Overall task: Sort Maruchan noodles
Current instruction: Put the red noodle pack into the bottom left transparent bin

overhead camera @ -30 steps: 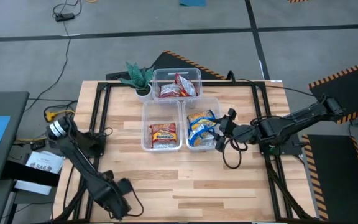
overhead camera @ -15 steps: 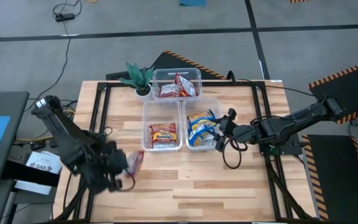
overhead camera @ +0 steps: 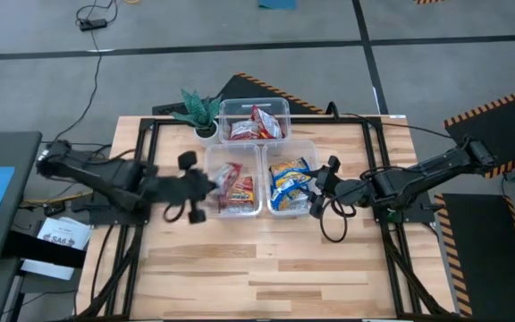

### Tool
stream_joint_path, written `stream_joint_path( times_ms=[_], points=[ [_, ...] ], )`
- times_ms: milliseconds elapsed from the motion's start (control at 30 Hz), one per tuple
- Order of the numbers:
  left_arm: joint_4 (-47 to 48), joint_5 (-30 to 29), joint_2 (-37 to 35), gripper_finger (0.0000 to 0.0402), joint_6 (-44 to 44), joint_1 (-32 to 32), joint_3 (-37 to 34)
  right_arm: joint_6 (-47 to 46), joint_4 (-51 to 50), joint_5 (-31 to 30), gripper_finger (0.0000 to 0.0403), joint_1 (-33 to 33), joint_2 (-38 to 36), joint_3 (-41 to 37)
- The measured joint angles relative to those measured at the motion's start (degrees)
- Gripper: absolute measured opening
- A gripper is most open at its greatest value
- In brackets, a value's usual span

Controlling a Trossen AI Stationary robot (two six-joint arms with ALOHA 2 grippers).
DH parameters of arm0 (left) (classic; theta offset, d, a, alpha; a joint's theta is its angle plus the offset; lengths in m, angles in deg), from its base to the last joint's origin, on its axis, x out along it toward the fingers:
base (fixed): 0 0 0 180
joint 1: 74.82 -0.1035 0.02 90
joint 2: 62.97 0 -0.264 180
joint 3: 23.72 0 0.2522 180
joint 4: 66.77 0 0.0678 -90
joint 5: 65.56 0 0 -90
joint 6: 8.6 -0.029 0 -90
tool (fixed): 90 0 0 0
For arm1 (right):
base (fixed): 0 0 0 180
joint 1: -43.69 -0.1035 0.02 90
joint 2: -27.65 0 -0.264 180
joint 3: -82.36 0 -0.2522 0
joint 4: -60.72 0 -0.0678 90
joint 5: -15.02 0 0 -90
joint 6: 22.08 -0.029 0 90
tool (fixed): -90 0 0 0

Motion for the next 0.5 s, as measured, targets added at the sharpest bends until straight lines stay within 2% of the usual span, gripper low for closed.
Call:
stream_joint_path(
  times_ms=[67,200,367,500],
  points=[
    [-1.1,1.9,0.3,0.0,-2.4,-4.0,-1.1,0.0,0.0,0.0,0.0248,0.0,0.0,0.0],
    [-5.7,1.9,0.1,0.0,-4.1,-9.2,-5.8,-0.1,-0.2,1.1,0.0248,-0.1,0.0,0.0],
    [-13.8,3.4,-0.5,0.0,-6.6,-10.6,-11.8,-0.4,-0.3,1.4,0.0248,-0.1,1.3,0.0],
    [-17.3,3.4,-0.9,0.0,-8.0,-10.6,-12.6,-0.5,-0.2,1.4,0.0248,0.0,3.4,0.0]
  ],
)
